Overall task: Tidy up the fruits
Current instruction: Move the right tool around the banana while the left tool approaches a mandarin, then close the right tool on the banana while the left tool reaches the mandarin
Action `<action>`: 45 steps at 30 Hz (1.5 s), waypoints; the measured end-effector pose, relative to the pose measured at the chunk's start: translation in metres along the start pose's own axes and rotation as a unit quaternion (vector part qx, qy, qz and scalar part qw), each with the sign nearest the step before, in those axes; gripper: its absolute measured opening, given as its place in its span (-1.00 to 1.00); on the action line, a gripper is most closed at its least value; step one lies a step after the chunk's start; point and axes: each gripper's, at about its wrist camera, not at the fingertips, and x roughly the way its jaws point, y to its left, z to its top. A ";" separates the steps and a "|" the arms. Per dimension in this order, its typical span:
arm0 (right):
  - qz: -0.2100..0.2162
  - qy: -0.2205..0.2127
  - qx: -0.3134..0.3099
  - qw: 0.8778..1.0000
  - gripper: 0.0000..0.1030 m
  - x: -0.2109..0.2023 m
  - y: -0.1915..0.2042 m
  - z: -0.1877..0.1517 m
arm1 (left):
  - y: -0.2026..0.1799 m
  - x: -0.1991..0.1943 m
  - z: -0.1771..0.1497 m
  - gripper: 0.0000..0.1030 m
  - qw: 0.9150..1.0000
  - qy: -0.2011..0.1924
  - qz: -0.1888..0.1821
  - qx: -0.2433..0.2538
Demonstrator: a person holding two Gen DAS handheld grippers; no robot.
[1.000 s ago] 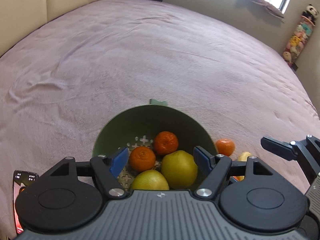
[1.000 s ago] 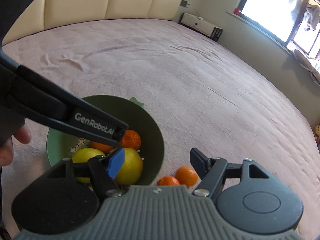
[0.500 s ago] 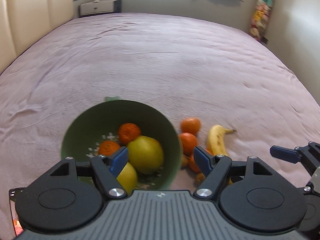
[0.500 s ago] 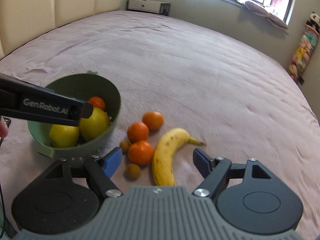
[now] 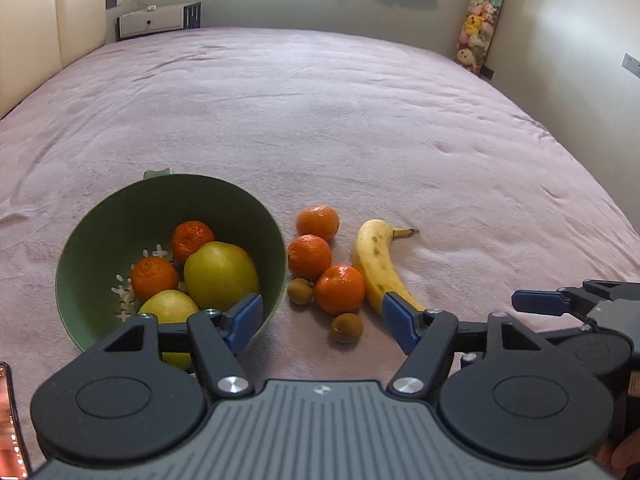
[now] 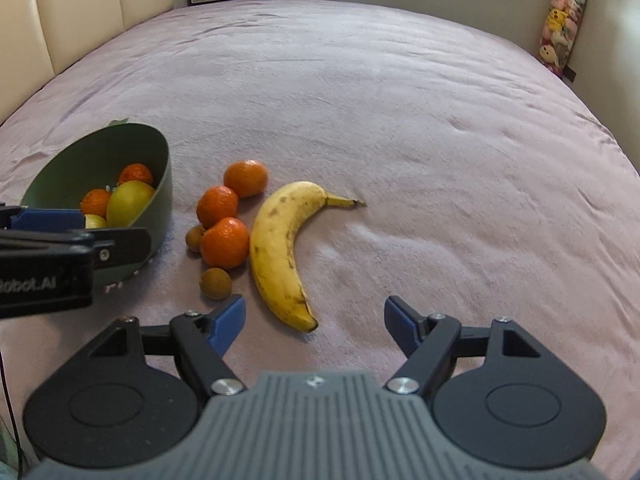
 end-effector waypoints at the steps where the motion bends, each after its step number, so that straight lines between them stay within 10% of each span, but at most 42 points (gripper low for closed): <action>1: 0.003 0.003 0.005 1.000 0.36 0.001 -0.002 0.001 | -0.001 0.000 -0.001 0.52 1.000 -0.001 0.001 0.000; 20: 0.048 0.001 -0.027 0.999 -0.27 0.020 0.002 0.015 | -0.013 0.032 -0.023 0.11 0.999 0.028 0.005 0.029; 45: 0.090 0.042 -0.066 0.993 -0.26 0.092 0.021 0.043 | -0.016 0.054 -0.026 0.10 0.999 0.033 0.007 0.040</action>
